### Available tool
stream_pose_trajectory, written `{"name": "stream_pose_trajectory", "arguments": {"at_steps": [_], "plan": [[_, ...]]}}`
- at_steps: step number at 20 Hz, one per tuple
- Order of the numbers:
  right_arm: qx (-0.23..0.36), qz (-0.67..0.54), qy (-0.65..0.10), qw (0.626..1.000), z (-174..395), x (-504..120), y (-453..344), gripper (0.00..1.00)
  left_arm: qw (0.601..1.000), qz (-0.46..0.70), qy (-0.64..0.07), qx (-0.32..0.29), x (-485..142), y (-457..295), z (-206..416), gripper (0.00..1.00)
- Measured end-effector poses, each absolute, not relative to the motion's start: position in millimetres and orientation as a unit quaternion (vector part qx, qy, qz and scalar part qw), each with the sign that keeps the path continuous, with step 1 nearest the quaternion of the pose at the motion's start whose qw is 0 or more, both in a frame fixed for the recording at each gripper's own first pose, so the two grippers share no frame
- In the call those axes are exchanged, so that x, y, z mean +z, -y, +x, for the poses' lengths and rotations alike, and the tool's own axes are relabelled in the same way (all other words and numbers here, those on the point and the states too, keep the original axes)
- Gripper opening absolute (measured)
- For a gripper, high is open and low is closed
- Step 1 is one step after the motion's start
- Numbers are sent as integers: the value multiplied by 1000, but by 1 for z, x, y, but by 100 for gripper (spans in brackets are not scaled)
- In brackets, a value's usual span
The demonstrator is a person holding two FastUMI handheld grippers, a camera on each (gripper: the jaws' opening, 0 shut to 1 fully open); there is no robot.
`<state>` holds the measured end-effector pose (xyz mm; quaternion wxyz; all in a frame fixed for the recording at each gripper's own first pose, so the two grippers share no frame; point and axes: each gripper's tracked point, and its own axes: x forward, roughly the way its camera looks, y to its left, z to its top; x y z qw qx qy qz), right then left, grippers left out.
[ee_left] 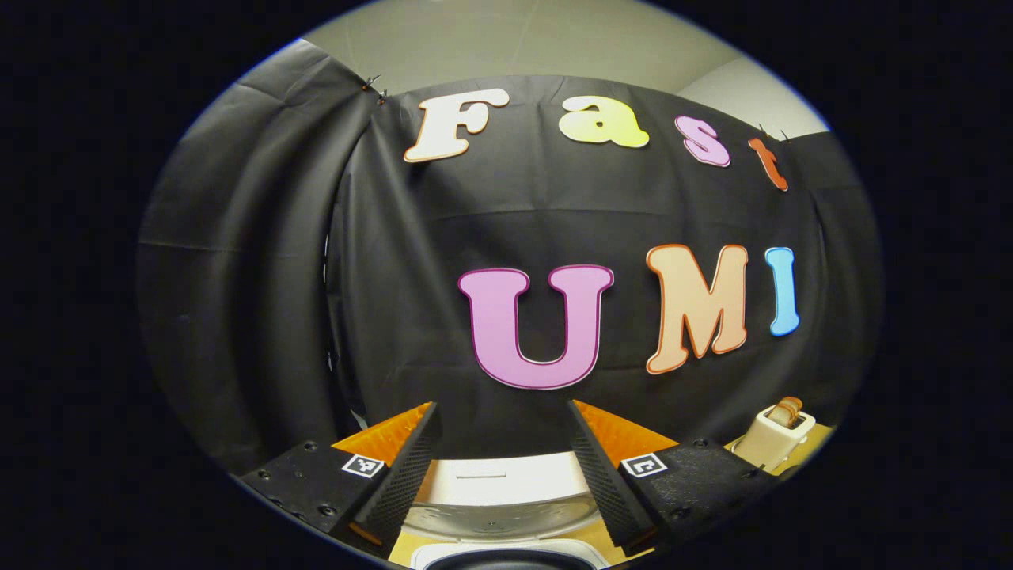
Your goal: Close the left gripper, press the button to open the rice cooker; take a wooden spoon from the chopstick holder with the right hand, scoop a spoonful of rice and pour it into the rice cooker, then put the wooden spoon back into the chopstick holder.
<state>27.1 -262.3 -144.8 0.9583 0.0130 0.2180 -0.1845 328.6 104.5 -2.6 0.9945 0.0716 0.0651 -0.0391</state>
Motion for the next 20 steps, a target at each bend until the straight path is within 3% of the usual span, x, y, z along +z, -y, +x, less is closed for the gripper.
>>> {"name": "stream_pose_trajectory", "arguments": {"at_steps": [7, 10, 11, 12, 13, 14, 20], "plan": [[-160, 5, -195, 968, 41, -127, 246, 100, 992, 61, -106, -42, -17, -103, 315, 94], [-147, 13, -196, 969, 42, -130, 240, 100, 993, 40, -109, -36, -15, -101, 295, 94], [-144, 14, -195, 970, 43, -131, 239, 100, 993, 38, -111, -35, -17, -100, 287, 90], [-142, 17, -195, 970, 42, -136, 239, 100, 993, 40, -109, -34, -18, -100, 278, 94], [-138, 20, -192, 971, 42, -137, 237, 100, 992, 44, -109, -35, -19, -99, 269, 90], [-133, 23, -190, 972, 44, -137, 233, 100, 992, 51, -111, -35, -24, -99, 259, 94], [-115, 27, -191, 974, 46, -142, 225, 100, 992, 56, -112, -31, -38, -98, 209, 94]]}}
